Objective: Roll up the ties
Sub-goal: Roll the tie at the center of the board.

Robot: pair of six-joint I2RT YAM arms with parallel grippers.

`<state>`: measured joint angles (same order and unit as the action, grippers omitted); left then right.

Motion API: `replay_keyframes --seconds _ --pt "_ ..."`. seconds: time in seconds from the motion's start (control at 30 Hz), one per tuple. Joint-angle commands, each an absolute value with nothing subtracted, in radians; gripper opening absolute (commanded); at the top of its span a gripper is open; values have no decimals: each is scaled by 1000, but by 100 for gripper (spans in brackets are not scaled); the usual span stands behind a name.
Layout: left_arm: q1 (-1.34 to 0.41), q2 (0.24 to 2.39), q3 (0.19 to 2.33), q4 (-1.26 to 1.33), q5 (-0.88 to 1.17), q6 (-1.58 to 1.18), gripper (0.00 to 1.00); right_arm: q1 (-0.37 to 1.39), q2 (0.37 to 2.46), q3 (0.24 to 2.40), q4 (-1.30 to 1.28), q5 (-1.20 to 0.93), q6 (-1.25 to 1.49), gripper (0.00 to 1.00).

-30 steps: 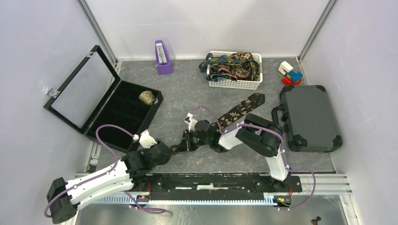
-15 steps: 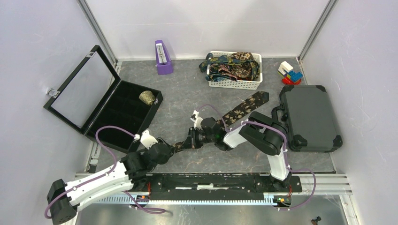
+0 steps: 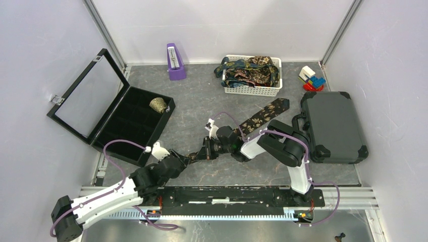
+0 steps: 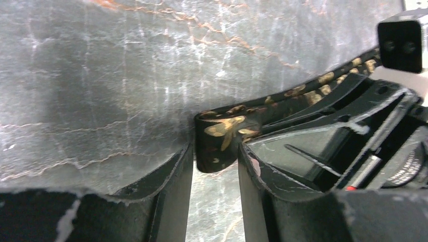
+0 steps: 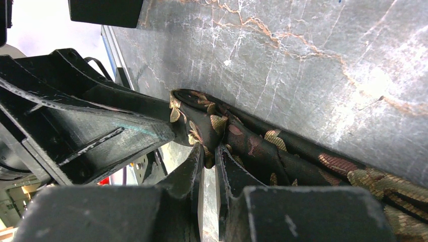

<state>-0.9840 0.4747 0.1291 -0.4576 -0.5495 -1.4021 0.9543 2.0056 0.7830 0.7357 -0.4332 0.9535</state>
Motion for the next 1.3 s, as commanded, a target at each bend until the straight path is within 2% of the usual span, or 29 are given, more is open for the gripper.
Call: replay_keyframes --seconds 0.0,0.43,0.67,1.03,1.1,1.27 --pt "-986 445 71 -391 -592 -1460 44 946 2019 750 638 -397 913 8" --pt "-986 526 74 -437 -568 -1524 43 946 2020 750 640 -398 917 7" --pt "-986 627 116 -455 -583 -1565 48 946 2019 743 651 -400 925 7" --pt "-986 672 140 -478 -616 -1608 45 946 2027 741 668 -408 932 6" --pt "-986 674 136 -468 -617 -1603 41 946 2031 741 672 -409 934 6" --pt "-986 700 115 -390 -609 -1572 19 946 2029 745 674 -414 934 6"
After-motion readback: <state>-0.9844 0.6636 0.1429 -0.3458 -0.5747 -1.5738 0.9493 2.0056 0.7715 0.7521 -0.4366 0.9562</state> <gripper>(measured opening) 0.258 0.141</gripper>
